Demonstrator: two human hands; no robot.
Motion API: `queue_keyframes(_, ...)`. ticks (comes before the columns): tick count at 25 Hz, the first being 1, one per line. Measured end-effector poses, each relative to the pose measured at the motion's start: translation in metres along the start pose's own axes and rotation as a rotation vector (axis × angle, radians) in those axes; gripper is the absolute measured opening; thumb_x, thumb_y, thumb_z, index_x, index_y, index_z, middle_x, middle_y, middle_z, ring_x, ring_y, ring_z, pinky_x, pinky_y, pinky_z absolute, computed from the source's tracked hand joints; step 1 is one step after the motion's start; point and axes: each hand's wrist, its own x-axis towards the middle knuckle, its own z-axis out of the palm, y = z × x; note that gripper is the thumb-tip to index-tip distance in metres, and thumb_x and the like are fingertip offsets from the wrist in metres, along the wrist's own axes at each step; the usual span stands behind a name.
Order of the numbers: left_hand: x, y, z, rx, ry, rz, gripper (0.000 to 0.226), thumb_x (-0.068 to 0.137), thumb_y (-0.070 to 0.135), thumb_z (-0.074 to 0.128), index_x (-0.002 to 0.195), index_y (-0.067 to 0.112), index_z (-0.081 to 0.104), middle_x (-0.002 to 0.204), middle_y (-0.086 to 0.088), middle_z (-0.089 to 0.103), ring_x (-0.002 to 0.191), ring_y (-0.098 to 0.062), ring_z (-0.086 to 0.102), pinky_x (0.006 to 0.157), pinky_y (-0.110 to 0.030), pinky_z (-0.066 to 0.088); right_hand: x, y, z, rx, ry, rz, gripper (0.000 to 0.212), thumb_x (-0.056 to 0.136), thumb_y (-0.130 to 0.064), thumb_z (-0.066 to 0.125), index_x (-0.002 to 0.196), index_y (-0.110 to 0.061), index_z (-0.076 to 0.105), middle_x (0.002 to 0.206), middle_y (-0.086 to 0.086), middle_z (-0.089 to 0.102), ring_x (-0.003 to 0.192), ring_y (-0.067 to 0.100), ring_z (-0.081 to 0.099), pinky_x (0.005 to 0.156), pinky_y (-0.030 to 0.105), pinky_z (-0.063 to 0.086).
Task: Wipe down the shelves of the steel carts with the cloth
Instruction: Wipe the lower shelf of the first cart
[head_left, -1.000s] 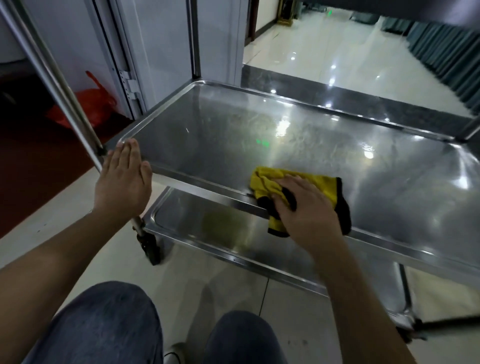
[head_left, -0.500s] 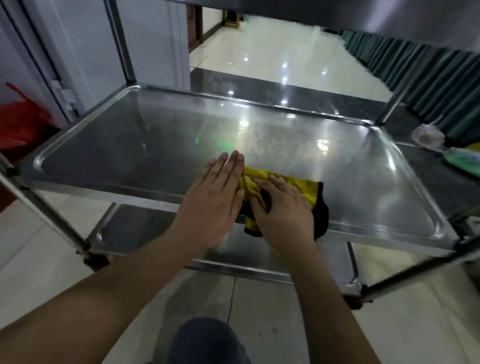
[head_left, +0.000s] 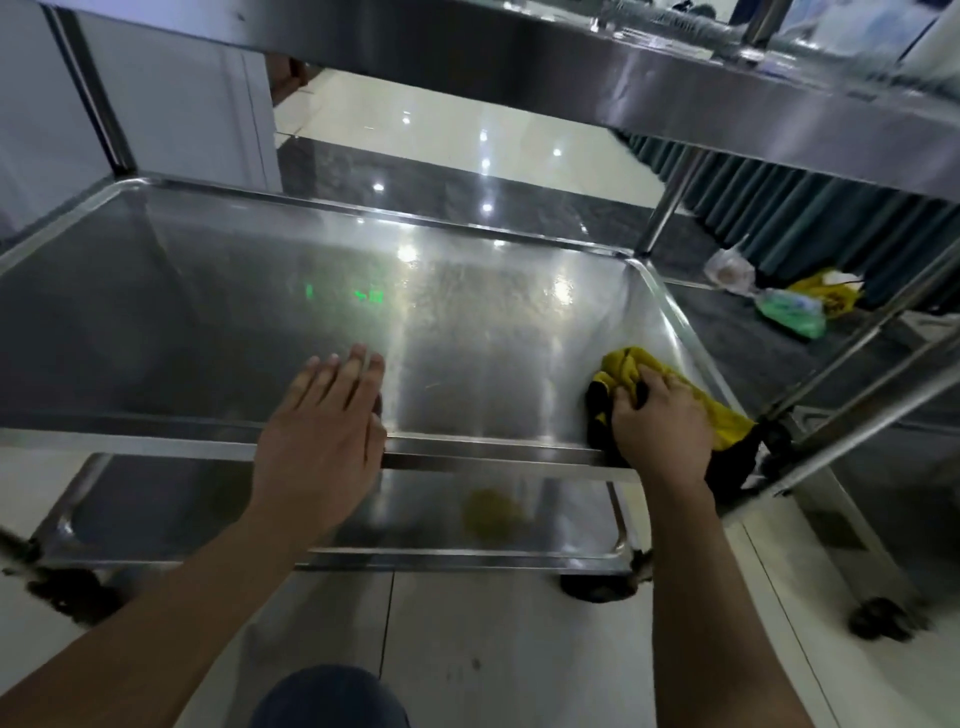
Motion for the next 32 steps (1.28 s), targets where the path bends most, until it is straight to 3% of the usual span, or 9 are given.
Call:
queue_keyframes(6,0.004,0.001,0.005,-0.024,-0.059,-0.020,0.074,0.096,0.037,0.004,0.155,0.007,0.036,0.161,-0.012,0.036,0.150,-0.030,0.034,0.124,-0.043,0.025,-0.033,-0.148,0.055,0.053,-0.168,-0.549,0.050,0.101,-0.049,0.046,0.149,-0.036,0.046,0.161,0.000,0.038,0.148,0.025,0.032,0.124,0.041,0.019)
queue_keyframes(10,0.004,-0.002,0.005,-0.058,-0.060,-0.034,0.079,0.093,0.041,0.000,0.155,0.007,0.035,0.162,-0.011,0.034,0.150,-0.026,0.033,0.124,-0.042,0.026,-0.025,-0.195,0.071,0.126,-0.280,-0.623,0.050,0.100,-0.051,0.047,0.148,-0.039,0.046,0.162,-0.003,0.036,0.150,0.021,0.029,0.124,0.038,0.014)
queue_keyframes(15,0.002,-0.009,0.005,-0.093,-0.040,-0.018,0.072,0.096,0.037,0.011,0.150,0.005,0.045,0.156,-0.014,0.044,0.145,-0.031,0.043,0.121,-0.045,0.033,0.043,-0.108,0.056,0.052,-0.124,-0.340,0.050,0.099,-0.049,0.047,0.146,-0.033,0.050,0.157,0.002,0.045,0.144,0.026,0.041,0.121,0.040,0.028)
queue_keyframes(20,0.001,-0.006,0.002,-0.079,-0.054,-0.028,0.072,0.096,0.038,0.010,0.150,0.006,0.045,0.156,-0.013,0.044,0.145,-0.031,0.042,0.120,-0.047,0.035,0.102,-0.006,0.017,-0.086,-0.082,-0.092,0.057,0.102,-0.050,0.041,0.153,-0.023,0.042,0.159,0.010,0.039,0.145,0.033,0.038,0.122,0.046,0.026)
queue_keyframes(23,0.002,-0.004,0.002,-0.078,-0.038,-0.036,0.068,0.097,0.036,0.015,0.147,0.004,0.050,0.152,-0.014,0.049,0.141,-0.033,0.047,0.118,-0.047,0.038,0.082,0.017,0.004,-0.021,-0.094,-0.111,0.054,0.102,-0.040,0.046,0.152,-0.019,0.042,0.155,0.017,0.042,0.142,0.037,0.040,0.119,0.046,0.031)
queue_keyframes(28,-0.001,-0.003,0.002,-0.039,-0.079,-0.061,0.072,0.096,0.039,0.009,0.150,0.007,0.045,0.155,-0.012,0.046,0.144,-0.029,0.044,0.119,-0.045,0.036,-0.016,0.061,-0.004,-0.013,0.101,-0.142,0.046,0.097,-0.036,0.054,0.141,-0.024,0.054,0.136,0.018,0.057,0.123,0.042,0.053,0.103,0.052,0.045)
queue_keyframes(32,0.000,-0.004,0.003,-0.055,-0.088,-0.056,0.066,0.098,0.036,0.016,0.150,0.008,0.044,0.155,-0.011,0.046,0.144,-0.030,0.044,0.119,-0.046,0.036,0.003,0.061,-0.001,0.011,0.098,-0.169,0.045,0.097,-0.031,0.057,0.140,-0.017,0.057,0.137,0.020,0.058,0.126,0.040,0.053,0.104,0.047,0.043)
